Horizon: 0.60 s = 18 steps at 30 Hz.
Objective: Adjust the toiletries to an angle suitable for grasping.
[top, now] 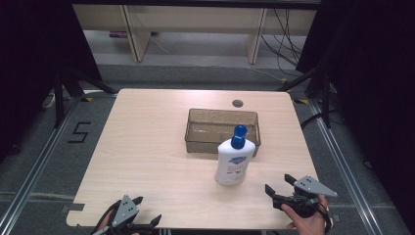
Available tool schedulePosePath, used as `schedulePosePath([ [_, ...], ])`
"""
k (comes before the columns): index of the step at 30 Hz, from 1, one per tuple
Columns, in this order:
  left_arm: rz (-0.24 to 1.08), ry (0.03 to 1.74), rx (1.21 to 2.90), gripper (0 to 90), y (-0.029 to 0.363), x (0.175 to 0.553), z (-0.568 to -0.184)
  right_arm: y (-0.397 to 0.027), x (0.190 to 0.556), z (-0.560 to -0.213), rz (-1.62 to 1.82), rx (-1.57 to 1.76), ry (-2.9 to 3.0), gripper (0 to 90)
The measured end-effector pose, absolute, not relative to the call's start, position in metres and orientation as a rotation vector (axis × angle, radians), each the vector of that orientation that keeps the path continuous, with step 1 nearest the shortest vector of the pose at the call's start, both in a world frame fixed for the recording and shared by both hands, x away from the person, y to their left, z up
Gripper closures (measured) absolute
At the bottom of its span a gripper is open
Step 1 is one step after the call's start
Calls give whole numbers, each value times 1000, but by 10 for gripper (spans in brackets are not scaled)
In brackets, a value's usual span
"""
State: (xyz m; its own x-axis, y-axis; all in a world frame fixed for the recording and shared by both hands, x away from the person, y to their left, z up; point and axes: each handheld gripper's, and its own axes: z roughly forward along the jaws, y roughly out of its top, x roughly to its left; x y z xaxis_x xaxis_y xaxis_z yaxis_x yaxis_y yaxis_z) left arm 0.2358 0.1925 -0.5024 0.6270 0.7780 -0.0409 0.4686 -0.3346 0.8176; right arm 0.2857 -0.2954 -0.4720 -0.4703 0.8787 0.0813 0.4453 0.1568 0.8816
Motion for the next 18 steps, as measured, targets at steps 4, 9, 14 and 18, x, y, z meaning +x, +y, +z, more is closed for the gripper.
schedulePosePath([
  [4,460,976,2006,151,193,236,-502,-295,286,-472,1286,1262,1994,175],
  [9,460,974,2008,152,193,236,-503,-294,286,-470,1335,1264,1995,171],
  [14,460,975,2008,151,193,236,-503,-292,285,-469,1377,1276,1984,171],
  [18,463,978,2003,151,193,236,-503,-292,285,-465,1375,1234,1965,171],
])
